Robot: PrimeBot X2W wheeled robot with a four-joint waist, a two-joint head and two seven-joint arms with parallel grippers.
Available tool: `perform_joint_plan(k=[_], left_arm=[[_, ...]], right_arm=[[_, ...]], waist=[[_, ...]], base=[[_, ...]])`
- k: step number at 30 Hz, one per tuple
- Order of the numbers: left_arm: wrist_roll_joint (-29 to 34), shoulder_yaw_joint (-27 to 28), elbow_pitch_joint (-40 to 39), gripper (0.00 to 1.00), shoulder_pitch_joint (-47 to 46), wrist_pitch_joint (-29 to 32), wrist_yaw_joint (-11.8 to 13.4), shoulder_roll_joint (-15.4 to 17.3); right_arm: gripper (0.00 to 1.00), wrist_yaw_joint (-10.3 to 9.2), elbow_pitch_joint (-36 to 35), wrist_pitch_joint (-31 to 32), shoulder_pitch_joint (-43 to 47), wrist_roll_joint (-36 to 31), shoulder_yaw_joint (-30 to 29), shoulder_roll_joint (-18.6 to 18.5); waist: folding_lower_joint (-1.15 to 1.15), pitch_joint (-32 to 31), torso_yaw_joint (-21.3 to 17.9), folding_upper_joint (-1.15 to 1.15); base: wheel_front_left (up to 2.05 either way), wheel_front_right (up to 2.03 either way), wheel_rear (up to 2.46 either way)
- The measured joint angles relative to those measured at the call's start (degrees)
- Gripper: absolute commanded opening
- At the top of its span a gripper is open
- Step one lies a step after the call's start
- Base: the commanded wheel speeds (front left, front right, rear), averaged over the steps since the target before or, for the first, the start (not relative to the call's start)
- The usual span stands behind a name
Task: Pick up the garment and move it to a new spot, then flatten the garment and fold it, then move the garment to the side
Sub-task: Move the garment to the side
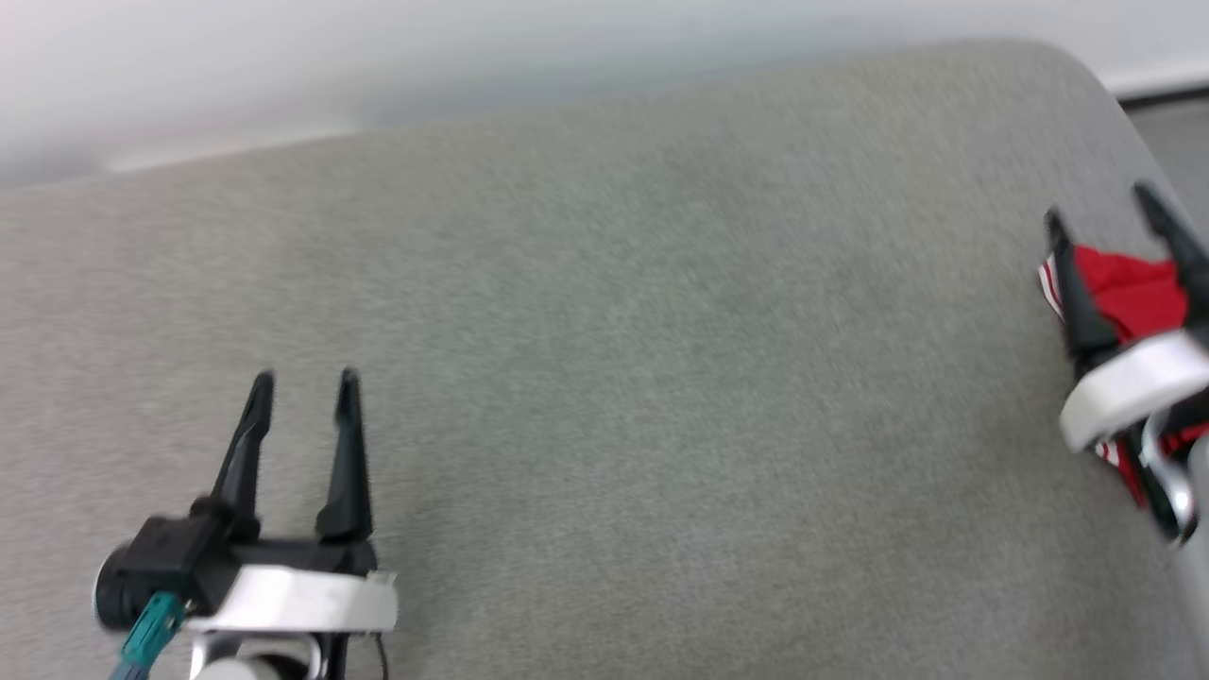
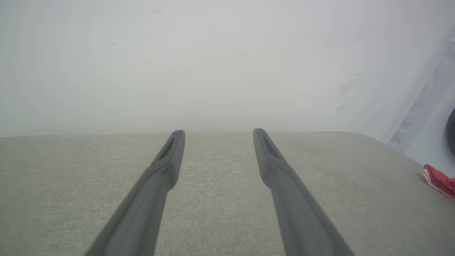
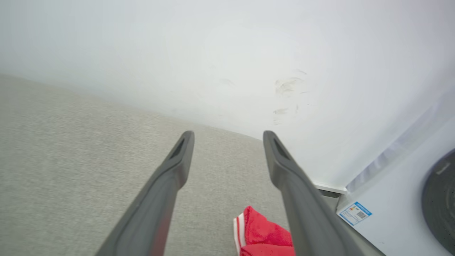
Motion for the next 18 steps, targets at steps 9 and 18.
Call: perform_joint_plan(k=[9,18], left_arm=[[-0.48,3.04,1.31,1.00,5.63,0.02,0.40,-0.53],[-1.42,1.85,3.16,1.00,8.05,0.02,0.54,-0.58]], right_arm=[[1.00,-0.01,-16.04,-1.54,17.22,1.90,-5.97,10.85],[1.00,-0.01,-19.93,-2.19,26.08,0.87,-6.24,17.68]], waist=[[0.00,-5.94,5.24,0.00],[-0.01,-9.24,7.06,0.00]], base=[[0.00,0.00,0.00],[0.00,0.00,0.00]])
